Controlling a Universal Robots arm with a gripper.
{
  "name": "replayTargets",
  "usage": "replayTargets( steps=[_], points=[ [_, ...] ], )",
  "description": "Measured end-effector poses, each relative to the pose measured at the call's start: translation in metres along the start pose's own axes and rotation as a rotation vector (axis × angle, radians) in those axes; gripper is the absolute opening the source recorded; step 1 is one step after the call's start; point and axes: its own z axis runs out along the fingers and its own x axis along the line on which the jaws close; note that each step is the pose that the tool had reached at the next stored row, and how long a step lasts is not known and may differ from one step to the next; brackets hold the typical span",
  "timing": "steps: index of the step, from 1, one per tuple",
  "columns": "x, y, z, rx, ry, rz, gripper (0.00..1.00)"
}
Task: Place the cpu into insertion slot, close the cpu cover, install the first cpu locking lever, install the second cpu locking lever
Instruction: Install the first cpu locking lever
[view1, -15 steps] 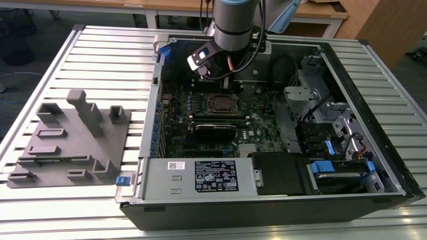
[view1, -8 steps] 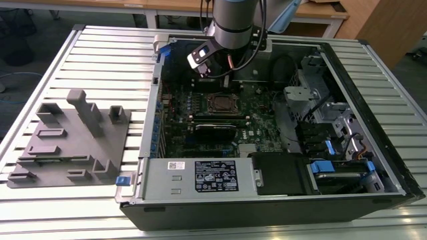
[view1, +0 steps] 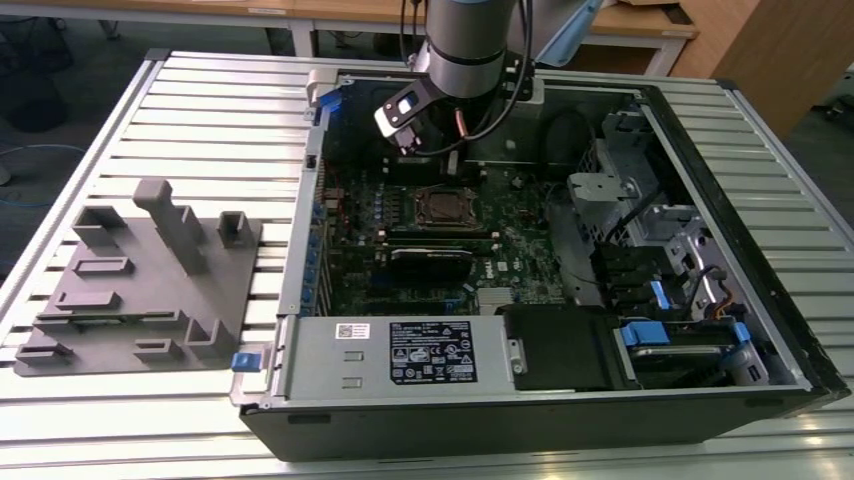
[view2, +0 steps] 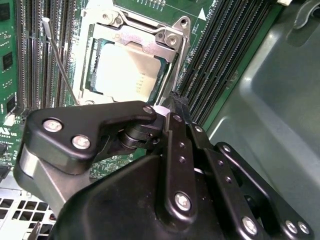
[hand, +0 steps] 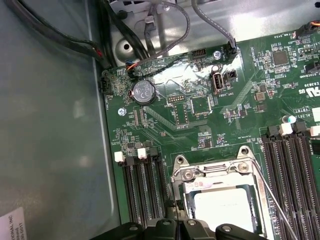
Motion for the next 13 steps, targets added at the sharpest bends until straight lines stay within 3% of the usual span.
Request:
replayTargets(
  steps=[4,9,13],
  points=[
    [0.0,-0.0002,0.0,-0.0009,-0.0003,0.006,0.1],
    [0.0,-0.0005,0.0,-0.008,-0.0024,0.062,0.1],
    [0.0005,-0.0025,0.0,-0.0095,-0.0026,0.069,0.1]
  ],
)
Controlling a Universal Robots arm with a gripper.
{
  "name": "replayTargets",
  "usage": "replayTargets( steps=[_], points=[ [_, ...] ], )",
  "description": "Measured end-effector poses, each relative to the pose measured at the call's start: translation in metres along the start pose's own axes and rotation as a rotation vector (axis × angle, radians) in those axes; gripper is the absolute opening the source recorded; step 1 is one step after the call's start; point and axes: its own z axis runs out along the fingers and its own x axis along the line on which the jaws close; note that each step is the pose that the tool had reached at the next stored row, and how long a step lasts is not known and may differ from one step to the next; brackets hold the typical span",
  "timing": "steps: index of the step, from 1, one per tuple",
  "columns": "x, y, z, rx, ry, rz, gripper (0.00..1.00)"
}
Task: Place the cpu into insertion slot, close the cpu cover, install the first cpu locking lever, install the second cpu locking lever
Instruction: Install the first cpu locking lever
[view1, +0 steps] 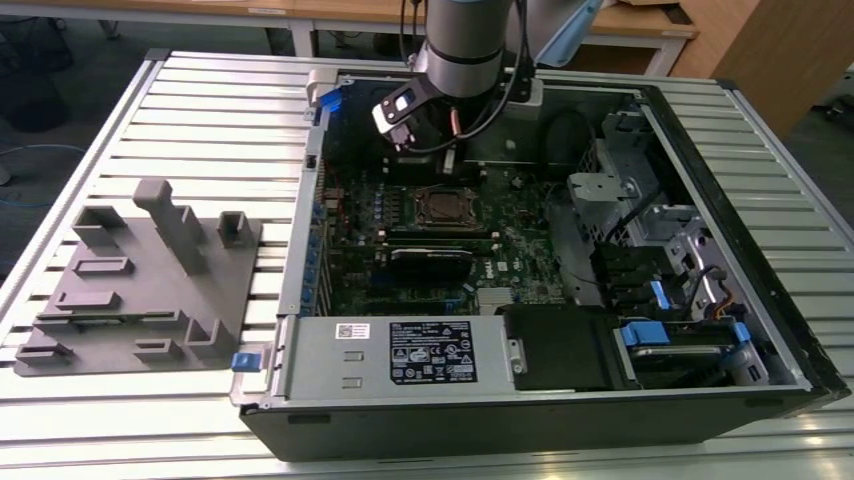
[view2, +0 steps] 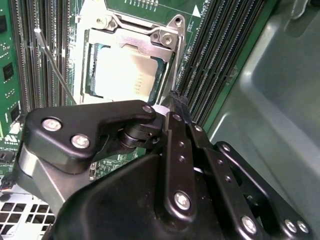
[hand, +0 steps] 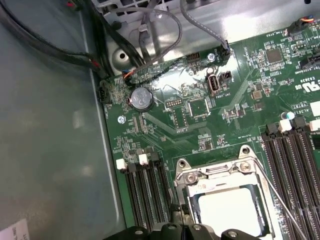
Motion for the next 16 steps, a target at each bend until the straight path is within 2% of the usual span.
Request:
replayTargets(
  steps=[12,16],
  points=[
    [0.001,-0.0015,0.0,-0.0003,0.0,0.0,0.1],
    [0.001,-0.0014,0.0,0.0055,0.002,-0.047,0.1]
  ],
)
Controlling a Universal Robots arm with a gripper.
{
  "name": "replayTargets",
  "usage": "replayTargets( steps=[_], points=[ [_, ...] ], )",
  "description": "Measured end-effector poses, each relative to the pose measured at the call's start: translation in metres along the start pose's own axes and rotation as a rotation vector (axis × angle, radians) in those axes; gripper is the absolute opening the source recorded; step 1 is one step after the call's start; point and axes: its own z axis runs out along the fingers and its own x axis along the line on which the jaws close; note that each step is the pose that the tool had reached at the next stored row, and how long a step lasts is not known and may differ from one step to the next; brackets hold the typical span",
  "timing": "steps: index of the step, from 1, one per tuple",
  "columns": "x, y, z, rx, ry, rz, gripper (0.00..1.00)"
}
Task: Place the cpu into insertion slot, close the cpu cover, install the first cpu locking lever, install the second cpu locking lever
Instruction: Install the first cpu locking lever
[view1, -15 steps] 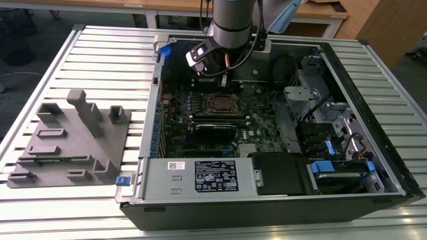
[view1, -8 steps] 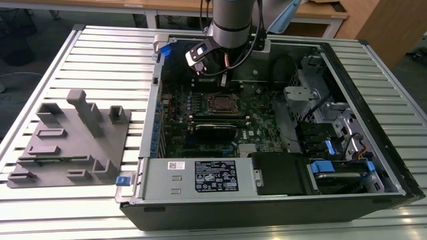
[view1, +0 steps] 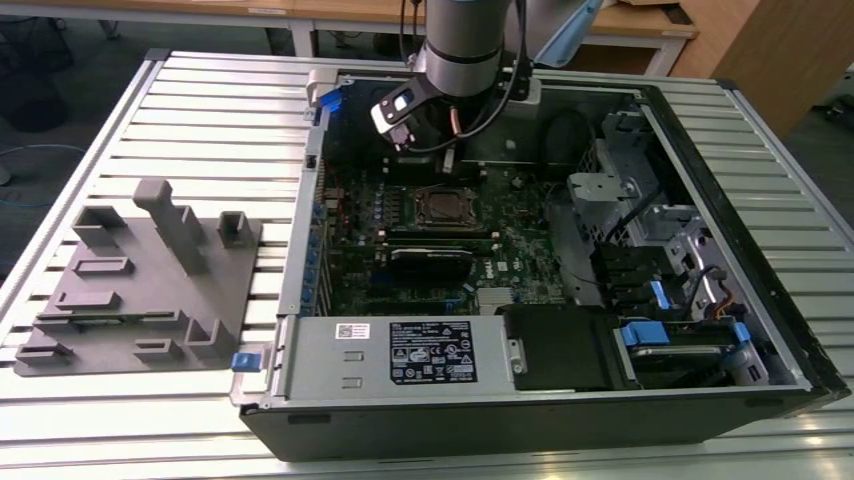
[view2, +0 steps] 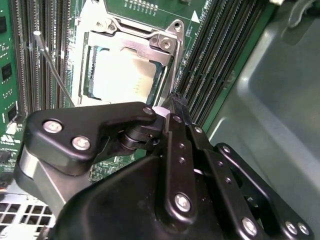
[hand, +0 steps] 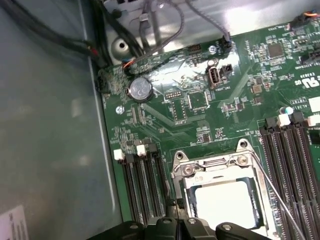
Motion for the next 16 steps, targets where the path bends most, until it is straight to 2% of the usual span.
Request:
replayTargets(
  steps=[4,12,16],
  points=[
    [0.0,0.0,0.0,0.0061,0.0022,-0.05,0.1],
    [0.0,0.0001,0.0,0.0064,0.0023,-0.054,0.1],
    [0.0,0.0003,0.0001,0.0113,0.0041,-0.093,0.1]
  ],
)
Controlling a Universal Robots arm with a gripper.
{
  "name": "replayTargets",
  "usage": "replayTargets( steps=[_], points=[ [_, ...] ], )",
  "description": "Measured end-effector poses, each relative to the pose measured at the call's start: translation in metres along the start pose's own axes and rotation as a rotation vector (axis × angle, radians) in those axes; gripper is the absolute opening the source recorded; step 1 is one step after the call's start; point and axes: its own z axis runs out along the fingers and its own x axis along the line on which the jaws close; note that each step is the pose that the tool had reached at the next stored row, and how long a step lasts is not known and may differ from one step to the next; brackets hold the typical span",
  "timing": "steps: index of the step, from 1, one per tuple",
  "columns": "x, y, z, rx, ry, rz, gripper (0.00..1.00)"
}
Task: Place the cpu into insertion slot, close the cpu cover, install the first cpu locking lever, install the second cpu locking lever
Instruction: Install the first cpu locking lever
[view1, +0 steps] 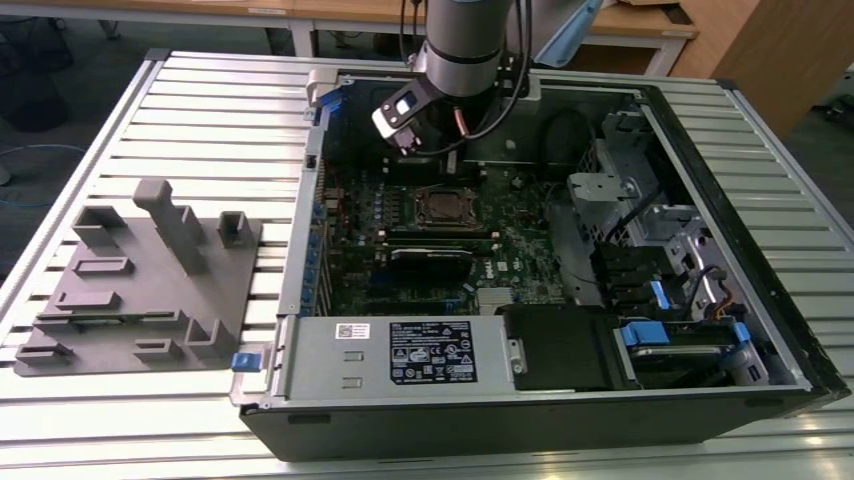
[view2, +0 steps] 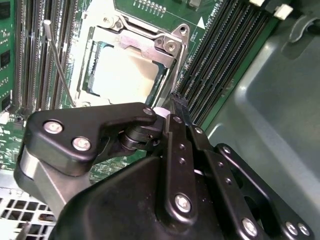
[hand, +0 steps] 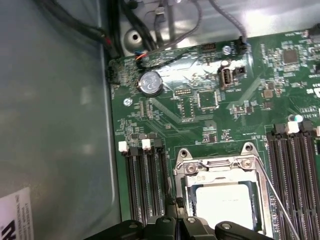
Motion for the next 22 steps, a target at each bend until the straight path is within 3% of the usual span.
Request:
replayTargets(
  steps=[6,22],
  points=[
    [0.0,0.0002,0.0001,0.0101,0.0035,-0.083,0.1],
    [0.0004,0.0046,0.0013,0.0129,0.0045,-0.106,0.1]
  ],
)
